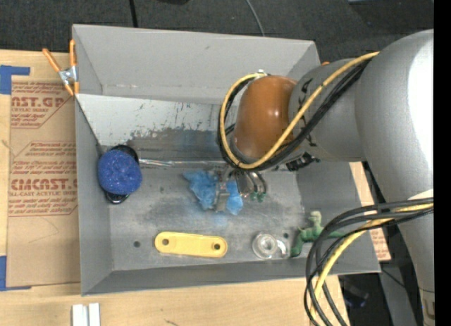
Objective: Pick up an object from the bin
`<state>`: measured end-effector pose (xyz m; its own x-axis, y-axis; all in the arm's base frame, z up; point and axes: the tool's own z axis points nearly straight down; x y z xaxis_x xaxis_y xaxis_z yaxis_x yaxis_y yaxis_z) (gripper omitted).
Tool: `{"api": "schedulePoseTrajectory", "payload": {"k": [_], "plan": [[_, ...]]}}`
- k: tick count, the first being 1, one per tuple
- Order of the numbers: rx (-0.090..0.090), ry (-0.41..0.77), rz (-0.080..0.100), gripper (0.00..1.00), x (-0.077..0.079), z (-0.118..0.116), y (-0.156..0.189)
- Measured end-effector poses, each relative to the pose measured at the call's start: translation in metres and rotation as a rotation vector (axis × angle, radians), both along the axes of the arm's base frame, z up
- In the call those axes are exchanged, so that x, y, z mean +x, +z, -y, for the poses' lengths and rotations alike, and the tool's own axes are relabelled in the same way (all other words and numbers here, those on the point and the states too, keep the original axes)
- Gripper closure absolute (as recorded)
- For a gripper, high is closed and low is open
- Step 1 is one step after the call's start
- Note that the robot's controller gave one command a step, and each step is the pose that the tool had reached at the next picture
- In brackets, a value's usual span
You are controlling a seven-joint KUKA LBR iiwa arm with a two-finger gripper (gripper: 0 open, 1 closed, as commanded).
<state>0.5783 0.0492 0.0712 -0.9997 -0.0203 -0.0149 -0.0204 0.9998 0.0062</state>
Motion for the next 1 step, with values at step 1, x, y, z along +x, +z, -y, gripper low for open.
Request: {"api": "schedulePoseTrajectory", "payload": {"k": [1], "plan": [[0.000, -0.023, -0.001, 1.00, 0.0018, -0.0024, -0.0003]]}}
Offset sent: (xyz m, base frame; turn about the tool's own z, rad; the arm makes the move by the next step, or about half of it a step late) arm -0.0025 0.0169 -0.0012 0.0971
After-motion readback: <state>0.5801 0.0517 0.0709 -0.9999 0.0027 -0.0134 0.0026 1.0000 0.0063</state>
